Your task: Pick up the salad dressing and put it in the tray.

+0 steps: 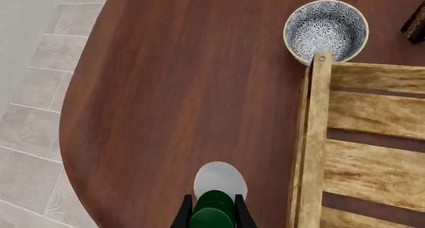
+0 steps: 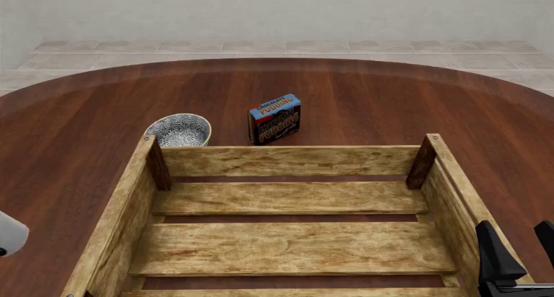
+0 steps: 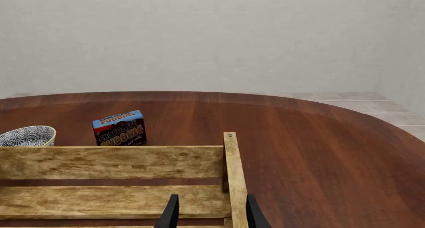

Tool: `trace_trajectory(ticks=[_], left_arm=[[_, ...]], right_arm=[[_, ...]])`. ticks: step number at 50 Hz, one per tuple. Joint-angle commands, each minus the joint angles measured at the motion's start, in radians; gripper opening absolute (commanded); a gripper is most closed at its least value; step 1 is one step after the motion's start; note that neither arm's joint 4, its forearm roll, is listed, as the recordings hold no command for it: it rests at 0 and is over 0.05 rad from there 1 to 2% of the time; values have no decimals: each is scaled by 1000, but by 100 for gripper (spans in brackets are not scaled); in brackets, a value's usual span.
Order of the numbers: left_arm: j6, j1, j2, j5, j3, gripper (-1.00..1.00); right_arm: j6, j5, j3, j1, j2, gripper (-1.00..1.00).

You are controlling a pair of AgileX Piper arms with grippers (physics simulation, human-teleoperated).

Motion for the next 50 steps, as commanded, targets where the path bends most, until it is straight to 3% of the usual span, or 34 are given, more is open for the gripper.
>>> trace_trajectory(ticks=[1,21,35,44,50], left_arm=[[14,-120,52,11,-120,-100],[24,-314,180,25,-318,-100],[39,-452,238,-6,-378,-100],[50,-517,290,-60,-365,-100],[44,-587,323,-60,-416,-100]], right_arm=[[0,0,0,0,0,100],[0,0,0,0,0,100],[0,0,0,0,0,100],[0,0,0,0,0,100],[0,0,0,0,0,100]])
